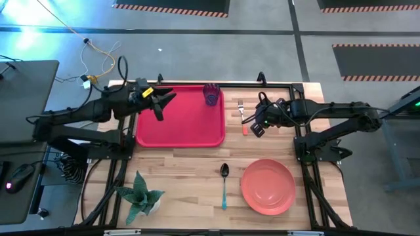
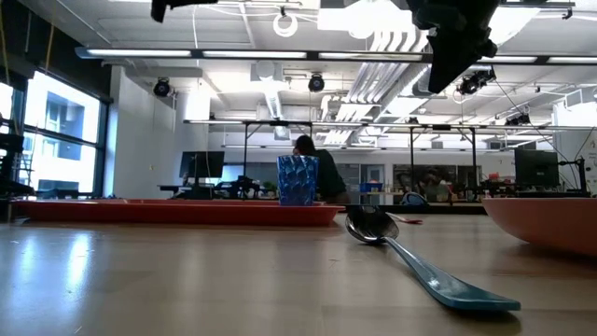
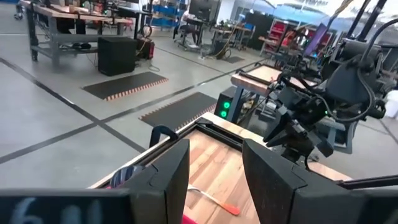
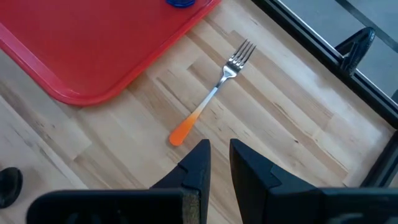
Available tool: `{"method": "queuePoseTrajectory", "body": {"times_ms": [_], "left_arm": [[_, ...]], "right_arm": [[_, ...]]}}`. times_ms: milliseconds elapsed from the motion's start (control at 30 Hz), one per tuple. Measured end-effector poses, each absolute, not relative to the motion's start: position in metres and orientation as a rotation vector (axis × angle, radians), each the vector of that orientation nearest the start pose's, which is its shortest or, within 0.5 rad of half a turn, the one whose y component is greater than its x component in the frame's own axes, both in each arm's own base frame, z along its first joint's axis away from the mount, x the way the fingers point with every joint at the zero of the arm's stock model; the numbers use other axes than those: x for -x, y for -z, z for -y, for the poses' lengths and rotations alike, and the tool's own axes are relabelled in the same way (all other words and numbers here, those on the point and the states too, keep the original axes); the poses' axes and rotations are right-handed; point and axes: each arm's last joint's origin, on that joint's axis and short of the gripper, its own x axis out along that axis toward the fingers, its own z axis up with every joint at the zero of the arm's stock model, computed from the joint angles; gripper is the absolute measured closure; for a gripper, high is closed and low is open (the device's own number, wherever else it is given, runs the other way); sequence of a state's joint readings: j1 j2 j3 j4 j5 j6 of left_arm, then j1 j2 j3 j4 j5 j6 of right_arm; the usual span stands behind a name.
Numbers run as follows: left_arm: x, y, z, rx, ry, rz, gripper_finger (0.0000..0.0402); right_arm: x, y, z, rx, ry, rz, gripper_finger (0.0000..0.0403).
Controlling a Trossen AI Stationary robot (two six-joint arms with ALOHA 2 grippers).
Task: Pick and place plate/cup/fork/spoon on tray
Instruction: Put the orange fork on the left of the red serving tray
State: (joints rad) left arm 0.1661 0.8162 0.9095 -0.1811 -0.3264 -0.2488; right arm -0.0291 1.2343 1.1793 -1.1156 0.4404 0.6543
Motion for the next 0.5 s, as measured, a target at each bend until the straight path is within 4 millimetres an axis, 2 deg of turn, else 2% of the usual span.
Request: {"method": "queuePoseTrajectory", "body": {"times_ms": [333, 500], "left_arm": [[-0.184, -0.413, -0.040, 0.226, -0.494, 0.021, 0.0263], [-0.202, -0.420, -0.043, 0.222, -0.494, -0.005, 0.0263]], "right_arm": [[-0.217, -0.313, 0.019, -0.431, 0.822, -0.922, 0.0350], [-0.217, -0.313, 0.022, -0.509, 0.870, -0.885, 0.0350]]}}
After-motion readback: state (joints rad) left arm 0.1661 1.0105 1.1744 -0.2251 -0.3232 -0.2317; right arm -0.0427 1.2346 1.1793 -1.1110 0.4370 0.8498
